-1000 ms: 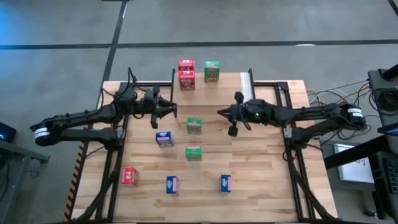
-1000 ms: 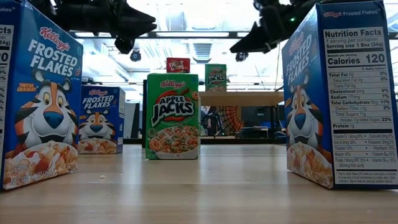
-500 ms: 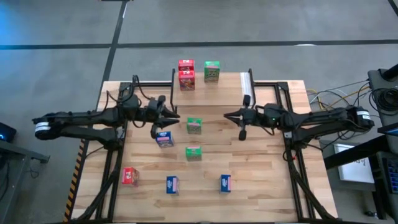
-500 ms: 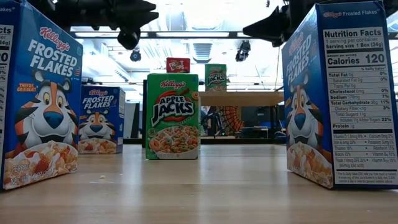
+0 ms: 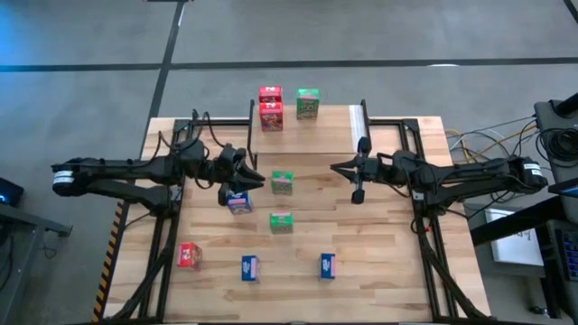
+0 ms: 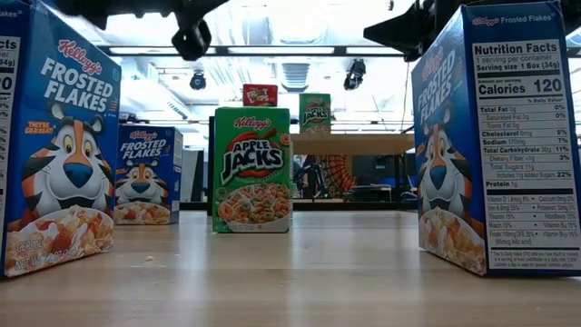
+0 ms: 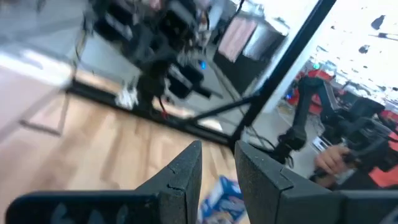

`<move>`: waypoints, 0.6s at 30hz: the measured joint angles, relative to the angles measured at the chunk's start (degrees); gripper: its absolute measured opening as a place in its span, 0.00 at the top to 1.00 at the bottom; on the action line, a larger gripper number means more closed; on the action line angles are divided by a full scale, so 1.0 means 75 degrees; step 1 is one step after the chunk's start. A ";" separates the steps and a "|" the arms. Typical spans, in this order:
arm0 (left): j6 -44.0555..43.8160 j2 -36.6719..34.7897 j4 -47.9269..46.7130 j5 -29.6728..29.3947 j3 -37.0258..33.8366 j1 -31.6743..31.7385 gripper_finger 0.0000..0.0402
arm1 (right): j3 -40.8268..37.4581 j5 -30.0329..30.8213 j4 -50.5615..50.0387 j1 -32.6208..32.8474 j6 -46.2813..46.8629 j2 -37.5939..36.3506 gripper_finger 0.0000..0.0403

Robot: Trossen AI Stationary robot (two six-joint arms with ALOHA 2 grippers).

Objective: Stack cereal on shelf
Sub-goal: Put the top left blue cereal box on the shelf

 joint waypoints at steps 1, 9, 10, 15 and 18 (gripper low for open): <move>-0.0115 0.0096 -0.0358 -0.0081 0.0248 -0.0117 0.80 | 0.0000 0.0000 -0.0006 0.0000 -0.0028 -0.0001 0.97; -0.1099 0.1136 -0.4845 -0.2650 0.2770 -0.0991 0.80 | 0.0000 0.0003 -0.0035 0.0000 -0.0559 -0.0151 0.97; -0.1310 0.1268 -0.5301 -0.3061 0.3034 -0.1126 0.80 | 0.0000 0.0003 -0.0038 0.0000 -0.0600 -0.0196 0.97; -0.2401 0.1850 -0.7073 -0.3831 0.4041 -0.1647 0.80 | 0.0003 0.0003 -0.0073 -0.0003 -0.0971 -0.0436 0.97; -0.2987 0.2158 -0.7672 -0.4027 0.4419 -0.1858 0.80 | 0.0003 0.0003 -0.0071 -0.0003 -0.1173 -0.0571 0.97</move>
